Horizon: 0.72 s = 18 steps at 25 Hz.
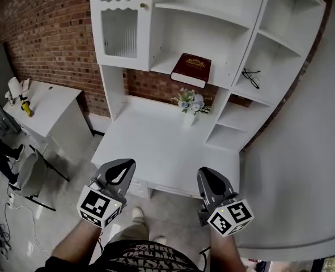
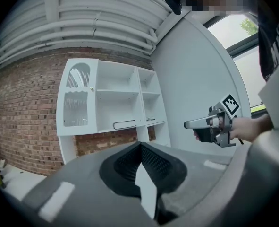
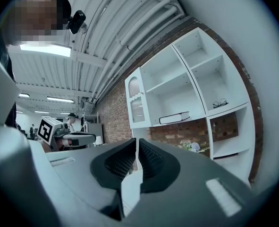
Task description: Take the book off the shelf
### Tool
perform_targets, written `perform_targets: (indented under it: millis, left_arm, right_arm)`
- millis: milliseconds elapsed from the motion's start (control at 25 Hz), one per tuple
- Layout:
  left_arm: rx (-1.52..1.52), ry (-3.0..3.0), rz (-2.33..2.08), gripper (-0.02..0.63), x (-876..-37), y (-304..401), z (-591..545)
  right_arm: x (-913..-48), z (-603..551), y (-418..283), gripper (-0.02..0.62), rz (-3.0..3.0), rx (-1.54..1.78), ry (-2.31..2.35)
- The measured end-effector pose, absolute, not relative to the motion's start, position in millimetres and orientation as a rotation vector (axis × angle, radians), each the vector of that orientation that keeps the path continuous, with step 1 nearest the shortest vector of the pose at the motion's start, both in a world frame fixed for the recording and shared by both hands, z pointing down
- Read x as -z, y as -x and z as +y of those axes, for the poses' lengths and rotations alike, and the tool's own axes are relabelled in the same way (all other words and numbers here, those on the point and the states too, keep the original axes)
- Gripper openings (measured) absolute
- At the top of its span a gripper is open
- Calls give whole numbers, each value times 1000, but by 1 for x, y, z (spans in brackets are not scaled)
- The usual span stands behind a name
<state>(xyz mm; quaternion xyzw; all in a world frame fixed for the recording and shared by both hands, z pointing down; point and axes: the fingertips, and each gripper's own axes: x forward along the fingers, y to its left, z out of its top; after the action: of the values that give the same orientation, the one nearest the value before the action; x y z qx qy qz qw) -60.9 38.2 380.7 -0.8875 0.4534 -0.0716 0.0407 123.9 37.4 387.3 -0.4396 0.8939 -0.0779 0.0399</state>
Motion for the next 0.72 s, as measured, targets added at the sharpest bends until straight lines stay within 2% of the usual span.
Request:
perform_targets:
  millis: [720]
  left_arm:
    - [120,2824,1264,0,-390,48,-91]
  right_arm:
    - [-383,-61,-118,32,2739,241,1435]
